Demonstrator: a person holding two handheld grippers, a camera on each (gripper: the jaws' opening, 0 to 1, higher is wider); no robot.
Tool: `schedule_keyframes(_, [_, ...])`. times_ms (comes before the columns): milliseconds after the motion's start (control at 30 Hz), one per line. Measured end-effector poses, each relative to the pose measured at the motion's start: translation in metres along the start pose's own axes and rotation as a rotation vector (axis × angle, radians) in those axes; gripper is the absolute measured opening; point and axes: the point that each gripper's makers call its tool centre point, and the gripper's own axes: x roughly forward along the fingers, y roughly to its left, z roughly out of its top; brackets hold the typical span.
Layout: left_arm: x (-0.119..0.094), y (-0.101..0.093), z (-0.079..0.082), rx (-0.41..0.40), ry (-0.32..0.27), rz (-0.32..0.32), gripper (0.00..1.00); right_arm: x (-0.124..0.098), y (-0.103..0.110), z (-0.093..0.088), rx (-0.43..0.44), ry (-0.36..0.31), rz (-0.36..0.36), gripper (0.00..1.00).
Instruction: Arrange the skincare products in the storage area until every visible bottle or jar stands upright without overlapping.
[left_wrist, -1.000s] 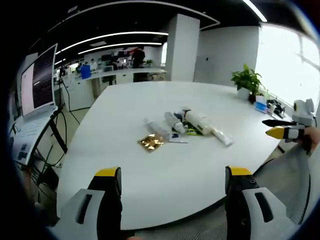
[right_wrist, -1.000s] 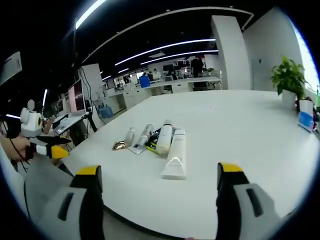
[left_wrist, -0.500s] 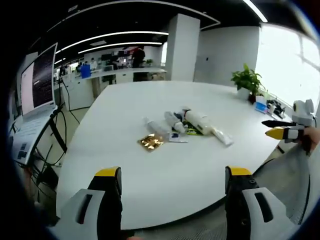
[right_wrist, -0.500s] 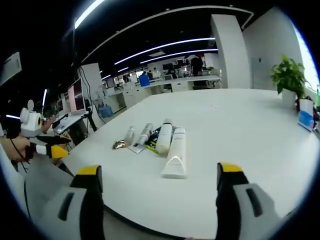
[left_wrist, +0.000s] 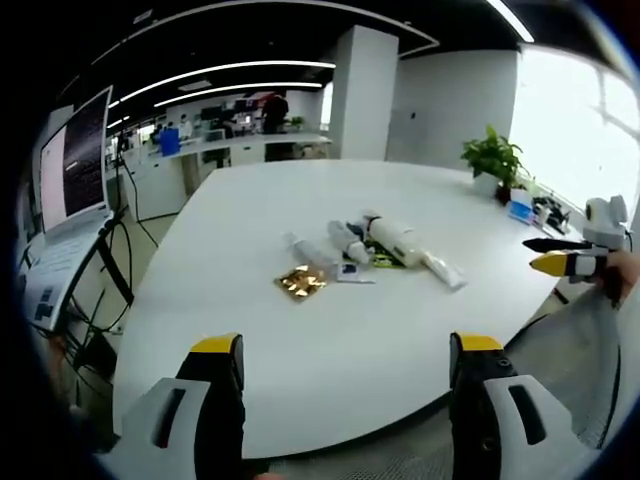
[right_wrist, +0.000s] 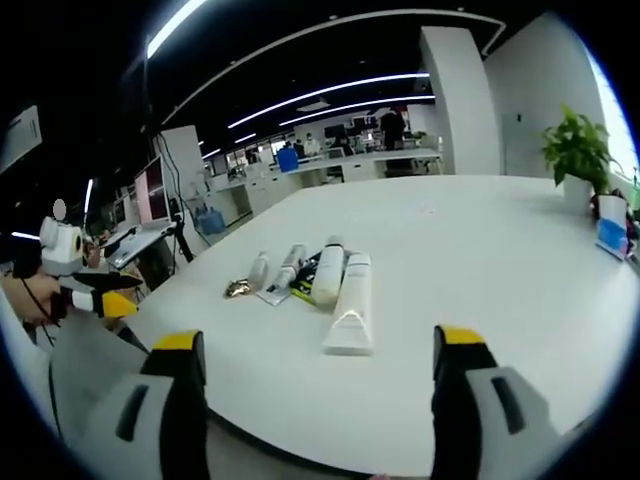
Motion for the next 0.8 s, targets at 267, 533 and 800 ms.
schedule_keyframes(267, [0.0,0.0,0.0,0.001,0.003,0.0,0.82,0.0,0.0,-0.002,-0.001,0.009,0.002,0.94])
schedule_keyframes(533, [0.0,0.0,0.0,-0.001,0.004,-0.002,0.82,0.003,-0.005,-0.012,-0.041,0.091,-0.042,0.95])
schedule_keyframes(800, [0.0,0.002,0.0,-0.008,0.0,0.0,0.82,0.005,-0.005,-0.025,0.011,0.183,-0.031,0.92])
